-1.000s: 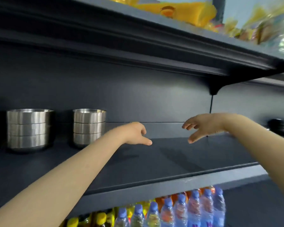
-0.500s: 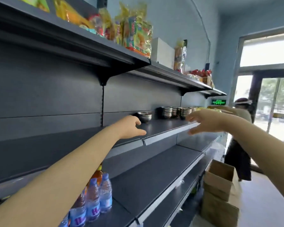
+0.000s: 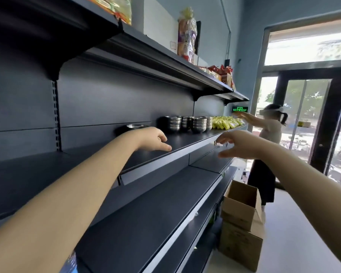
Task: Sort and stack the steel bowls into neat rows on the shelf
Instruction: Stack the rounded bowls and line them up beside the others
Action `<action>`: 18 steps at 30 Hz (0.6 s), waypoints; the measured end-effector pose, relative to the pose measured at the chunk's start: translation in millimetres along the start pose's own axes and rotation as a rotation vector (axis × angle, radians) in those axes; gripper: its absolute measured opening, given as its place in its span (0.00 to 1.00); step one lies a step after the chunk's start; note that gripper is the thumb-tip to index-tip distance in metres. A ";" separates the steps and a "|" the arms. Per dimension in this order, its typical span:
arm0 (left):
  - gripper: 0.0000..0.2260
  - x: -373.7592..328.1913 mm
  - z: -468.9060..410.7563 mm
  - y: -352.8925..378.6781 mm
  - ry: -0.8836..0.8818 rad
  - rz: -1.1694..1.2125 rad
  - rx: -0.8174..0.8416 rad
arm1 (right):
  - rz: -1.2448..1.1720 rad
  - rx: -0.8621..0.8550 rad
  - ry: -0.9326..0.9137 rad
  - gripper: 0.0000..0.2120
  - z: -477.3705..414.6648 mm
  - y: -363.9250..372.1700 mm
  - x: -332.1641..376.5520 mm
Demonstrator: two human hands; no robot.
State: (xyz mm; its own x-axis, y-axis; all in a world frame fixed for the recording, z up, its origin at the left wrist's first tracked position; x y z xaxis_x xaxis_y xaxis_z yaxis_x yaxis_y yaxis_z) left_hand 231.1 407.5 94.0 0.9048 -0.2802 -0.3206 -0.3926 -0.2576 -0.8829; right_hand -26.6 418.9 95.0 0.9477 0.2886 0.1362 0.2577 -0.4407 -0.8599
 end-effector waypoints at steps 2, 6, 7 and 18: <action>0.24 6.5 -31.5 1.0 0.002 0.006 -0.010 | -0.008 -0.025 -0.003 0.25 -26.1 5.1 -14.5; 0.24 7.1 -103.5 23.9 0.021 0.026 -0.019 | -0.020 -0.076 0.035 0.23 -54.6 29.6 -52.2; 0.24 3.7 -120.3 33.0 0.028 0.035 -0.019 | -0.020 -0.098 0.043 0.23 -61.2 35.6 -64.2; 0.29 -55.1 -280.1 139.5 0.070 0.038 0.054 | -0.055 -0.170 0.120 0.23 -151.4 70.4 -210.2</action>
State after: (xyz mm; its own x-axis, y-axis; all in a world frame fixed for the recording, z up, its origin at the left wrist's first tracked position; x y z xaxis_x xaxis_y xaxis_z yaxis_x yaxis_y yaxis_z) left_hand 80.4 128.0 84.6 0.8750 -0.3533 -0.3310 -0.4152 -0.1961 -0.8883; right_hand -179.3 198.6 80.4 0.9442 0.2176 0.2471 0.3284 -0.5671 -0.7554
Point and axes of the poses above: each hand's wrist, its own z-axis away from the middle knuckle, its own y-axis out of the palm, x = y × z, the point moved 3 cm from there along -z, towards the middle knuckle, and after that the axes turned 13 degrees about -x, right-handed, at the moved point
